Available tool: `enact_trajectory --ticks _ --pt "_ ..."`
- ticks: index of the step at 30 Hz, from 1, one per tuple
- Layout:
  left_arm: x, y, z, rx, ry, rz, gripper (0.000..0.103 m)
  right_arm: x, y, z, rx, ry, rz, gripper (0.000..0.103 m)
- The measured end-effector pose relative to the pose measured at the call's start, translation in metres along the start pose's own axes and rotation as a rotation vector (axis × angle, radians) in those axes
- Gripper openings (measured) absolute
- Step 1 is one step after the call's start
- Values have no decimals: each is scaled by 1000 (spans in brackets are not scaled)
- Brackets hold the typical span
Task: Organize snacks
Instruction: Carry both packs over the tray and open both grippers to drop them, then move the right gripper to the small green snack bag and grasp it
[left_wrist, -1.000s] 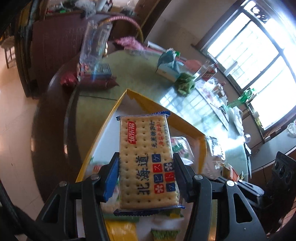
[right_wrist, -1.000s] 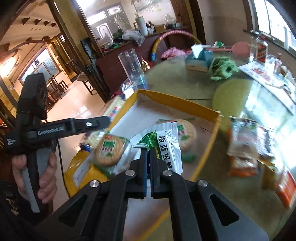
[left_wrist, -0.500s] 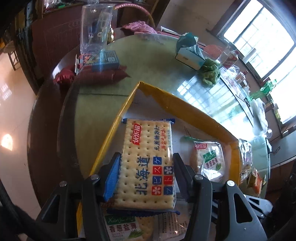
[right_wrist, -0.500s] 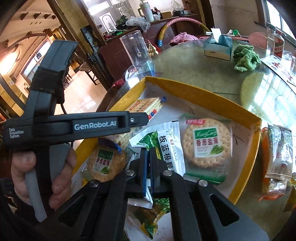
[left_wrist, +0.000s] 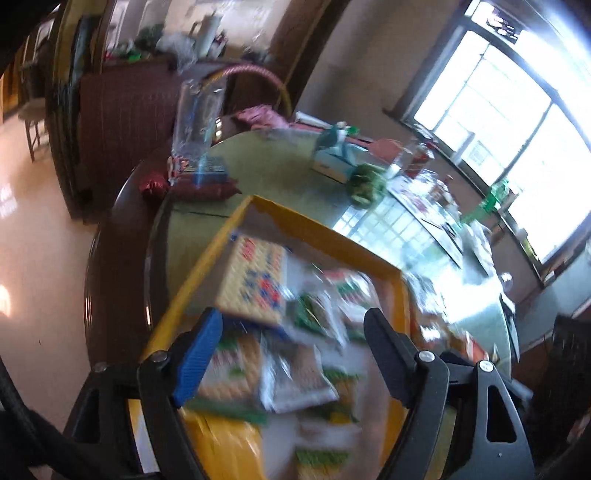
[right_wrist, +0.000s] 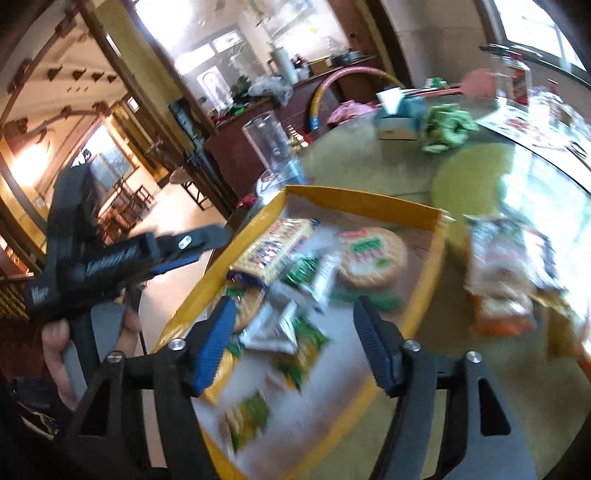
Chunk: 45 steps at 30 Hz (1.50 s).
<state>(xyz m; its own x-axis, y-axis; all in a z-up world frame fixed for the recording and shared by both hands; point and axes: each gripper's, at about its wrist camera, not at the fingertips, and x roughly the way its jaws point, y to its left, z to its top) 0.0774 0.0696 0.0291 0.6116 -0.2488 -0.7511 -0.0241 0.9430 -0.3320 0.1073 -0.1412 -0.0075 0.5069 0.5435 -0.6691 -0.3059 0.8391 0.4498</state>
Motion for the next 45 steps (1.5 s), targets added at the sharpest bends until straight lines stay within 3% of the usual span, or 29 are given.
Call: enact_trajectory --ticks 3,9,23,29,32,39,41,45 --pt "-12 -26 -31 21 -21 -20 79 -34 -20 -21 46 -32 -4 70" --pt "-17 -79 -72 81 49 -126 79 -89 -69 -66 127 -65 -52 72" --pt "-8 -151 -107 196 166 -176 79 -169 -162 -114 256 -133 -151 72" --pt "-5 -171 -118 234 191 -184 79 -187 -194 -118 298 -164 -192 72" --pt "-4 -177 -121 250 200 -195 79 -193 -216 -117 366 -164 -160 72" --pt "4 -186 -126 264 224 -194 79 -198 -268 -91 369 -136 -295 72" --pt "7 -189 -127 262 226 -189 79 -195 -281 -80 354 -125 -357 69" --pt "10 -196 -130 271 246 -200 79 -178 -305 -62 319 -61 -401 62"
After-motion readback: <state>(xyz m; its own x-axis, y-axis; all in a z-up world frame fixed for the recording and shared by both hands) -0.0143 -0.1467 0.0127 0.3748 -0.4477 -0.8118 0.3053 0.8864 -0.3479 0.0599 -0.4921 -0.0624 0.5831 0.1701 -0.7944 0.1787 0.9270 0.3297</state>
